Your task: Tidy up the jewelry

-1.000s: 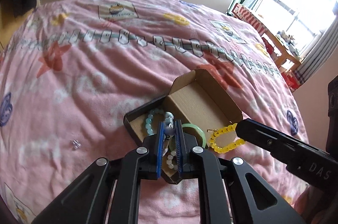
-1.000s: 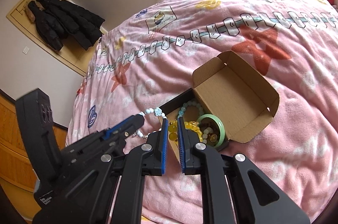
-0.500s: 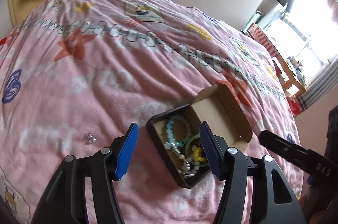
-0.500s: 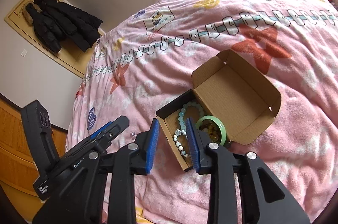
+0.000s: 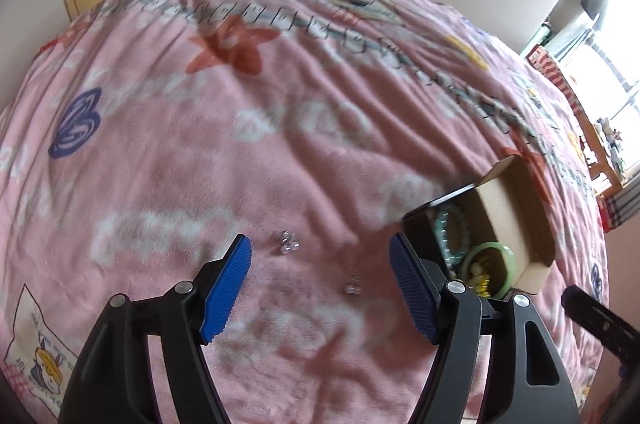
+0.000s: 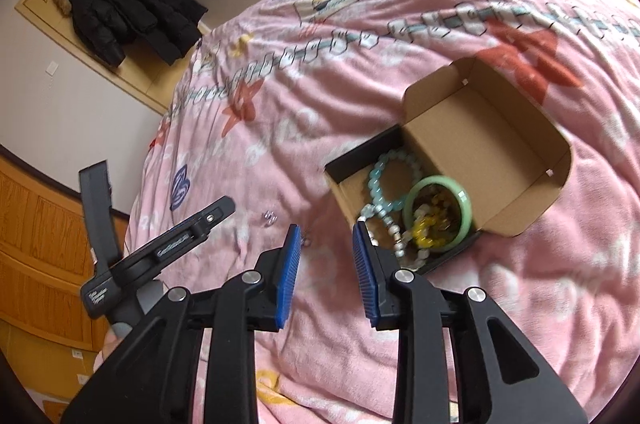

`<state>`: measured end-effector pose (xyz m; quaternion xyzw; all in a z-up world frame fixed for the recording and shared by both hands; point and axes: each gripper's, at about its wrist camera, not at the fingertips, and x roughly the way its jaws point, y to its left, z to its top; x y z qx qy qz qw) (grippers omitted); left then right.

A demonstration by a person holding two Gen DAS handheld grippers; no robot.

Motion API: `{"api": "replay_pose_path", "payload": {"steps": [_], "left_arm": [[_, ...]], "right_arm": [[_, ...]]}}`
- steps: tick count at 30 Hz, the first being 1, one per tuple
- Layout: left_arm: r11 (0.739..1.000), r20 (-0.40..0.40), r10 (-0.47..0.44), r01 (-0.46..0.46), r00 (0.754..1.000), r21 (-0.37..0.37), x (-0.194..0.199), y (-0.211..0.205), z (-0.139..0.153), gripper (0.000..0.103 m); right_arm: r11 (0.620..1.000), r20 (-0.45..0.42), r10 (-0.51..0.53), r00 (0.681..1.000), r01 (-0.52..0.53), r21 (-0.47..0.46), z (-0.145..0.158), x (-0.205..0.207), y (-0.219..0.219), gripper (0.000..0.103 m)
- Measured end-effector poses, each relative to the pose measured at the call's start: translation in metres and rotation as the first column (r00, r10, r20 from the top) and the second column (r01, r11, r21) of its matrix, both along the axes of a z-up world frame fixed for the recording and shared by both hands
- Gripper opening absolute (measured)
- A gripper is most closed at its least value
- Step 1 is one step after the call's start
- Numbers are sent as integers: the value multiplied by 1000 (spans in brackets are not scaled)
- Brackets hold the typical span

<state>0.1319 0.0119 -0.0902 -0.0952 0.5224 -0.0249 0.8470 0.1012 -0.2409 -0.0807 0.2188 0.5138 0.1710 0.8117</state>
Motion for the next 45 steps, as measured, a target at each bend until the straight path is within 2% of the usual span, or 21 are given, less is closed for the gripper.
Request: {"api": "replay_pose_path", "payload": {"steps": [6, 10, 15, 17, 18, 24, 28, 30, 32, 35, 38, 41, 45], "left_arm": [[1000, -99, 8, -8, 995, -5, 13, 16, -43, 71], [999, -123, 11, -15, 992, -29, 20, 24, -58, 71], [999, -130, -13, 8, 991, -38, 31, 23, -69, 71], [999, -145, -16, 12, 989, -32, 35, 23, -76, 55], [999, -156, -18, 13, 988, -33, 36, 23, -79, 52], [998, -172, -24, 13, 985, -67, 43, 28, -90, 51], [996, -181, -26, 11, 983, -84, 47, 30, -98, 51], [997, -181, -26, 11, 983, -82, 48, 30, -99, 48], [997, -182, -16, 2, 983, -79, 47, 32, -100, 40], [994, -188, 5, -25, 982, -105, 47, 39, -102, 34], [992, -191, 10, -33, 982, -119, 47, 42, -103, 33], [994, -189, 4, -24, 982, -103, 47, 40, -104, 32], [994, -186, 22, -41, 982, -101, 50, 42, -104, 21]], "right_arm": [[999, -48, 48, 998, -46, 28, -19, 5, 34, 26], [995, -111, 78, 991, -70, 75, -42, 13, 54, 20], [994, -165, 87, 983, -75, 76, -65, 25, 70, 20], [995, -183, 86, 979, -73, 73, -75, 31, 75, 20], [995, -194, 83, 977, -70, 70, -80, 34, 78, 20], [999, -227, 54, 972, -53, 13, -103, 48, 91, 22], [999, -246, 46, 968, -45, 11, -118, 57, 99, 22], [999, -249, 38, 968, -40, -4, -124, 61, 102, 22], [999, -259, 33, 965, -35, -3, -129, 63, 104, 22], [1000, -278, 30, 960, -31, 0, -138, 65, 107, 22], [1000, -273, 12, 962, -14, -4, -142, 66, 108, 22], [1000, -284, 8, 959, -8, 2, -146, 68, 107, 22], [1000, -289, 4, 957, -6, -8, -150, 69, 107, 19]]}}
